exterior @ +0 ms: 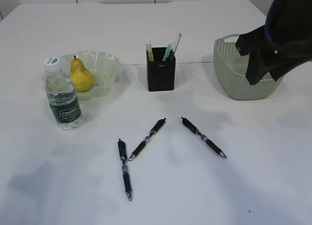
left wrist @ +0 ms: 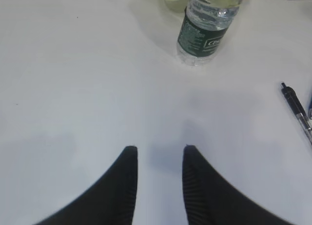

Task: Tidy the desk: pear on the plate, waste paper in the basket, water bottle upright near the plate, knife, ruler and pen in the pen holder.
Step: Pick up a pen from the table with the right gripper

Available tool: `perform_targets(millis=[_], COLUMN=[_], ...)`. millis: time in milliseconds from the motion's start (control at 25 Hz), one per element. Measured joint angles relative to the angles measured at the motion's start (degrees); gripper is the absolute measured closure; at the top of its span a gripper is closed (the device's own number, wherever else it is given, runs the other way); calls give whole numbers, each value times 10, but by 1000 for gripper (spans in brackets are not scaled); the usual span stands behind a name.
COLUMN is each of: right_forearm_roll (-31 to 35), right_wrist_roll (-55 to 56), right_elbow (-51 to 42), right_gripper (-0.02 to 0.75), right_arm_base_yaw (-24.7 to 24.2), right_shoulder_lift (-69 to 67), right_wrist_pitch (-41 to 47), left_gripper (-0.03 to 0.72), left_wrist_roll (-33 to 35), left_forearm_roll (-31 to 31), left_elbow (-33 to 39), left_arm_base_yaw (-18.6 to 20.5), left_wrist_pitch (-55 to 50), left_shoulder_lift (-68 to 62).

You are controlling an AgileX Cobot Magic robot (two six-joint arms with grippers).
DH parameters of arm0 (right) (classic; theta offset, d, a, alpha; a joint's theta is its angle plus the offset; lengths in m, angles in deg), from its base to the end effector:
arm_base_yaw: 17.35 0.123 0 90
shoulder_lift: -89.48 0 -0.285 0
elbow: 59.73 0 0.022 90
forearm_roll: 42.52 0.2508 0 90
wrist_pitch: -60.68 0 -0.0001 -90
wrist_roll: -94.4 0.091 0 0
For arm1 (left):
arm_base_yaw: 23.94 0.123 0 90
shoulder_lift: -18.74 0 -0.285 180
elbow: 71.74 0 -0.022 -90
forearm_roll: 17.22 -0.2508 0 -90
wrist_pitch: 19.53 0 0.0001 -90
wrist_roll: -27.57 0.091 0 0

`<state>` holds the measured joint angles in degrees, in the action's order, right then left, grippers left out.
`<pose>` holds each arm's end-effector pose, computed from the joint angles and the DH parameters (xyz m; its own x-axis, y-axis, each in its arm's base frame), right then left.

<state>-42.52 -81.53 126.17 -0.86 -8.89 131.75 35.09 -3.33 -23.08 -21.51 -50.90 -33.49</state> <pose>0.3056 0.0905 0.3288 -0.9374 -0.2035 -0.2826 -0.2179 0.9758 0.0201 0.1438 -0.0053 0.2626 -0.6641 -0.1044 -0.7403 0.0005 0.9901 -0.1401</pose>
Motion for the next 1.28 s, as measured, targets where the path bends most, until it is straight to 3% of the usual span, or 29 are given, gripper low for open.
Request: perform_targets(millis=[160,480,800,1280], right_forearm_roll=[3,55,98,102], right_wrist_roll=[-34,-84,-152,-208], right_elbow=[0,0,1,111], right_gripper=[330,328,330,330], right_arm_base_yaw=[0,0,0,0], right_shoulder_lift=[-11,-67,-117,-241], right_wrist_pitch=[0,-18,-50,-57], left_gripper=[449,446,446,446], left_wrist_roll=[0,0,0,0], left_forearm_roll=[-10,-32,-33,-33], left_elbow=[-25,-82,-88,-88], left_arm_base_yaw=[0,0,0,0], left_wrist_pitch=[-28,-112,-150,-162], left_shoulder_lift=[0,1,1,1])
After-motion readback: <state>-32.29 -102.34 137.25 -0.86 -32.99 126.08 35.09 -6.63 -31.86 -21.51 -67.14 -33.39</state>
